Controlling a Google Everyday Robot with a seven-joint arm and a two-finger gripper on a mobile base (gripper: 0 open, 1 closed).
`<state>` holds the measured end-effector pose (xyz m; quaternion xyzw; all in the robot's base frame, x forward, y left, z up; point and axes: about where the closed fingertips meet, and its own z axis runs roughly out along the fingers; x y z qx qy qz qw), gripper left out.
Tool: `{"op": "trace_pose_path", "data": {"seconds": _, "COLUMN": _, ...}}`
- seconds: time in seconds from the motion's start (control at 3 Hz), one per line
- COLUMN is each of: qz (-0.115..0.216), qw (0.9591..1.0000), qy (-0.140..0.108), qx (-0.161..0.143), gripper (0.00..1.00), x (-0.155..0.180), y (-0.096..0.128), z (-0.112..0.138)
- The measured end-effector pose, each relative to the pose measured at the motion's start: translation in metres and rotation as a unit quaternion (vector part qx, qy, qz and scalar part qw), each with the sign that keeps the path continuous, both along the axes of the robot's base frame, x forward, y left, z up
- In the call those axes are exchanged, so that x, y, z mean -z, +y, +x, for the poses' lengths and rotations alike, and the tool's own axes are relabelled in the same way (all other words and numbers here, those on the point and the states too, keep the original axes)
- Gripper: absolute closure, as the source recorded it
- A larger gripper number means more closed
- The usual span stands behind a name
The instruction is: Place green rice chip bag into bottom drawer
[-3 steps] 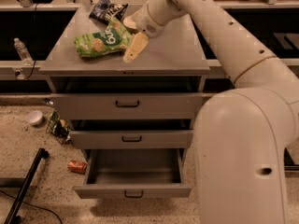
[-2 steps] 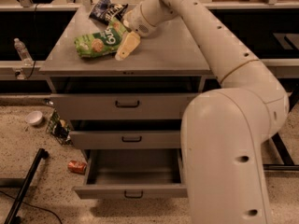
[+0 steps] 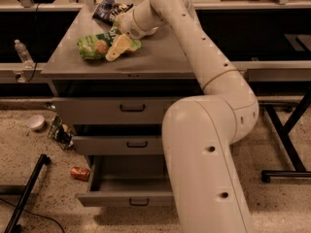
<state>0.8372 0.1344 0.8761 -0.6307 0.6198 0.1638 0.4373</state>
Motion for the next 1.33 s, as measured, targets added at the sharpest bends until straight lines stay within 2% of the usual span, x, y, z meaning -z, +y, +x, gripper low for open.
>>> {"op": "trace_pose_path", "data": {"seconds": 0.33, "qz": 0.018, "qw": 0.9997, "qy": -0.014, "qx": 0.008, "gripper": 0.0, "x": 0.004, "y": 0.013, "z": 0.019}}
{"op": "trace_pose_path", "data": {"seconds": 0.67, "qz": 0.034, "qw": 0.9992, "qy": -0.015, "qx": 0.015, "gripper": 0.15, "x": 0.012, "y": 0.019, "z": 0.031}}
{"op": "trace_pose_path", "data": {"seconds": 1.33, "qz": 0.067, "qw": 0.9974, "qy": -0.008, "qx": 0.023, "gripper": 0.61, "x": 0.022, "y": 0.02, "z": 0.043}}
